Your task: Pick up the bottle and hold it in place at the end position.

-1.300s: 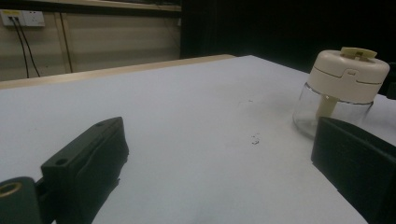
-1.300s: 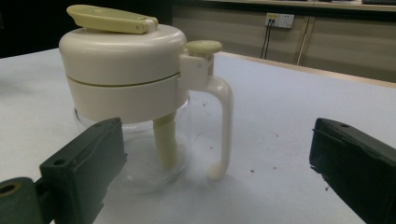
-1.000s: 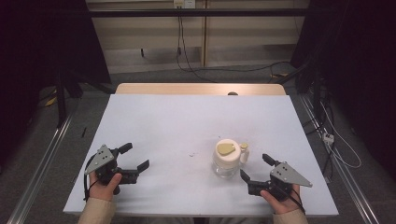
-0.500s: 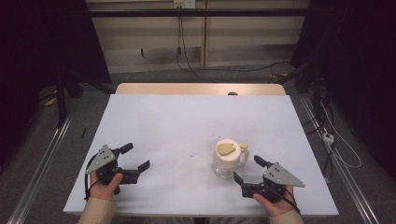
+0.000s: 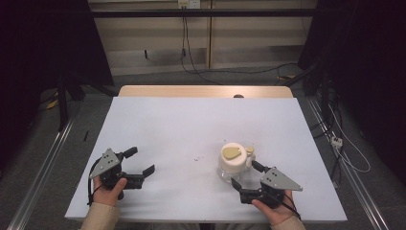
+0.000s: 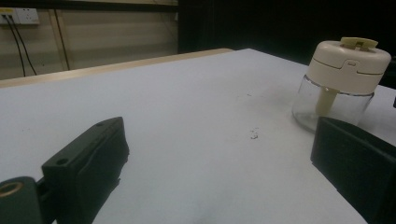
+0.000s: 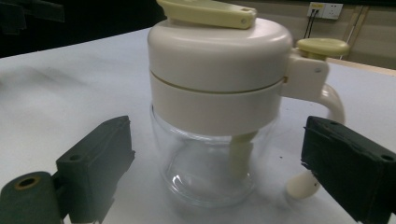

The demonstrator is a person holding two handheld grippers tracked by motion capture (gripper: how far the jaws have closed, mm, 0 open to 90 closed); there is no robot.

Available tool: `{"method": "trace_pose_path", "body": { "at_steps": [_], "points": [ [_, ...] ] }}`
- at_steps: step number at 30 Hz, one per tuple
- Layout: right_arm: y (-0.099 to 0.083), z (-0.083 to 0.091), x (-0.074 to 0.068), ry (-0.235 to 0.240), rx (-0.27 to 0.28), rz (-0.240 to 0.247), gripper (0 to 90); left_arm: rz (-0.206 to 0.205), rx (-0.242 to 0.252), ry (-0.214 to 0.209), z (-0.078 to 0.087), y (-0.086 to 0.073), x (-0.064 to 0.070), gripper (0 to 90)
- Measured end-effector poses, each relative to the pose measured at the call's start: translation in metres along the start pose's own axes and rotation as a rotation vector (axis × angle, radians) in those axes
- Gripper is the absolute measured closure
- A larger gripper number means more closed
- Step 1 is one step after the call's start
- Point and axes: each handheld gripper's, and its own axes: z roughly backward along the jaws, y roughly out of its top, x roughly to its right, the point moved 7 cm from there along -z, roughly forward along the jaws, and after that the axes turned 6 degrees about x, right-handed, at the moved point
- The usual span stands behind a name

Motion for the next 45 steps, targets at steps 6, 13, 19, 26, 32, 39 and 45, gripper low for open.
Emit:
{"method": "trace_pose_path", "body": {
  "at_steps": [6,13,19,26,32,39,45],
  "points": [
    [0.000,-0.011,-0.004,-0.002,-0.011,0.004,8.6,0.002,-0.001,-0.002,0.000,0.000,0.001,3.5],
    [0.000,-0.020,-0.003,-0.031,-0.024,-0.012,8.4,0.004,0.002,-0.002,-0.001,0.000,0.001,3.5],
    [0.002,-0.028,-0.002,-0.063,-0.026,-0.025,8.1,0.001,0.000,-0.004,-0.001,0.000,0.002,3.6],
    [0.002,-0.040,-0.002,-0.101,-0.026,-0.039,5.4,0.002,0.000,-0.004,-0.001,0.000,0.001,3.6],
    [0.001,-0.049,-0.003,-0.127,-0.024,-0.046,3.7,0.001,-0.002,-0.006,-0.001,0.000,0.001,3.6],
    [0.001,-0.056,-0.003,-0.152,-0.025,-0.059,3.4,-0.001,-0.005,-0.008,-0.001,0.000,0.001,3.6],
    [0.002,-0.057,-0.002,-0.152,-0.018,-0.084,4.7,0.001,-0.003,-0.007,-0.001,-0.001,0.000,3.6]
  ]
}}
